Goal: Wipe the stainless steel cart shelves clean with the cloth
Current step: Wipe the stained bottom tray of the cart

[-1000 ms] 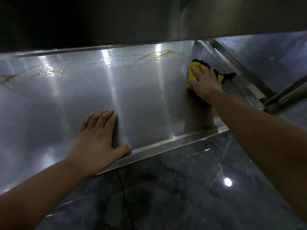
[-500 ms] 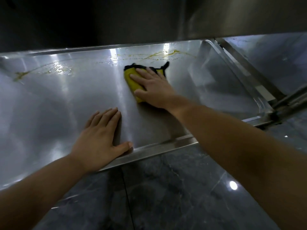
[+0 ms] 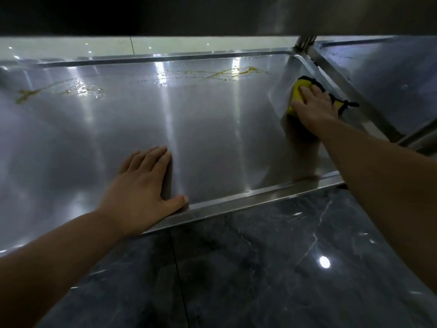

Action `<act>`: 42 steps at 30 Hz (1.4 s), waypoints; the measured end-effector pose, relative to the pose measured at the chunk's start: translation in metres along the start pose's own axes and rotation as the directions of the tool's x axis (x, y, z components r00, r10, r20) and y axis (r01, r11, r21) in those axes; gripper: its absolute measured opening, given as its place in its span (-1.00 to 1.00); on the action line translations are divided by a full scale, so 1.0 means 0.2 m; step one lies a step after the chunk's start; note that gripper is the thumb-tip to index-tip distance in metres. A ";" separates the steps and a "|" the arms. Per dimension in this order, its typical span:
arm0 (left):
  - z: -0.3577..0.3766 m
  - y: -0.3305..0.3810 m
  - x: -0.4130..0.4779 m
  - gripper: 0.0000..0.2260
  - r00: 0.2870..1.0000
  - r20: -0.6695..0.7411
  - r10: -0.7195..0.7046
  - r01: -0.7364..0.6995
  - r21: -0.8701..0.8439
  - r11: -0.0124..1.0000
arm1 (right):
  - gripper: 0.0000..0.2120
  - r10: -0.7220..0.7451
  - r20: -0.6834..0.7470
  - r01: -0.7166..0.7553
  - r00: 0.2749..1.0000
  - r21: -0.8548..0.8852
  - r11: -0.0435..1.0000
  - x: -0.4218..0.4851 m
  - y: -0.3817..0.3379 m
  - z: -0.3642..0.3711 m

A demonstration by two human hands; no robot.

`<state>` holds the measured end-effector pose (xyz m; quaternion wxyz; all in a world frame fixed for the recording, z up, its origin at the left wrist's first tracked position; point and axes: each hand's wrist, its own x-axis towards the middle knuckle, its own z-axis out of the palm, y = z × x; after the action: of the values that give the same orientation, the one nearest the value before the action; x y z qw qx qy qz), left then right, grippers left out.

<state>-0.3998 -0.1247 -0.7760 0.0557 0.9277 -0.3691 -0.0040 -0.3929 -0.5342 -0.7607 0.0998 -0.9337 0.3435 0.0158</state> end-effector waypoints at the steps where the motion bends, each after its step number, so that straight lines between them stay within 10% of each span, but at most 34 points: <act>1: 0.00 0.00 0.00 -0.07 1.000 -0.003 -0.001 0.001 0.006 1.000 | -0.48 0.026 -0.002 -0.026 1.000 0.014 1.000 -0.03 -0.03 0.01; 16: -0.18 -0.59 -0.51 -0.09 0.947 -0.005 -0.321 0.320 -0.051 0.946 | -0.39 -0.433 0.064 0.431 0.899 0.044 0.901 -0.74 -1.49 0.38; 27: -0.16 -0.78 -0.84 -0.01 0.957 0.038 -0.286 0.288 -0.066 0.955 | -0.40 -0.826 0.216 0.836 0.520 0.069 0.544 -1.13 -1.99 0.51; 36: -0.13 -0.78 -0.87 0.05 0.965 0.038 -0.258 0.260 -0.071 0.963 | -0.37 -0.453 0.108 0.461 0.885 -0.067 0.885 -0.67 -1.21 0.28; 42: -0.15 -0.76 -0.85 0.04 0.956 0.049 -0.289 0.292 -0.094 0.952 | -0.46 -0.162 0.035 0.163 0.986 -0.013 0.987 -0.68 -0.87 0.22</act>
<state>-0.4180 0.1048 -0.7676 0.0945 0.9677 -0.2290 -0.0468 -0.3826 -0.3082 -0.7604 0.0991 -0.9589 0.2645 0.0259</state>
